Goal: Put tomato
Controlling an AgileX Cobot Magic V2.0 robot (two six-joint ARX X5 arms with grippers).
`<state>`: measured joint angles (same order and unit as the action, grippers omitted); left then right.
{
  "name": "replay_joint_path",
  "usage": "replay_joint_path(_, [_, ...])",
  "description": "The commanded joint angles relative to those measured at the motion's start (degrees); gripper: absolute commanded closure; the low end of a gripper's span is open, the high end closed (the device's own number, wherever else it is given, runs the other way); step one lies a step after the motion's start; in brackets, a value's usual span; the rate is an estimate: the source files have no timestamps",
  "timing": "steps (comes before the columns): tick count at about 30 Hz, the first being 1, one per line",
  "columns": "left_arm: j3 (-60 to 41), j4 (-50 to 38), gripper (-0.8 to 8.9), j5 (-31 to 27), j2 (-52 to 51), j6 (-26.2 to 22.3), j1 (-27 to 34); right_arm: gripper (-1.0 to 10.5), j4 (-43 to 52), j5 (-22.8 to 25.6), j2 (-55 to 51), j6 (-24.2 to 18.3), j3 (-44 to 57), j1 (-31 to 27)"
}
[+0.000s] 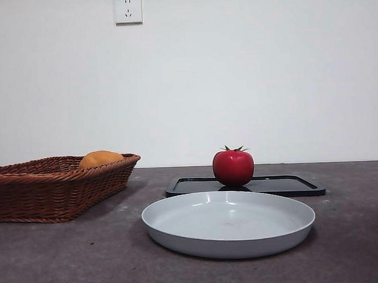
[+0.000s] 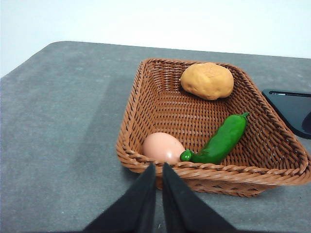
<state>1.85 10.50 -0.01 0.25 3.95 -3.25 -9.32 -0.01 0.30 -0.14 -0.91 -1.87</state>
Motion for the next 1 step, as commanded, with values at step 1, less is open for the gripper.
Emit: replay_joint_path(1, [-1.16,0.35,7.93,0.39,-0.07,0.02,0.02,9.3,0.74,0.00,-0.09,0.57,0.28,0.13])
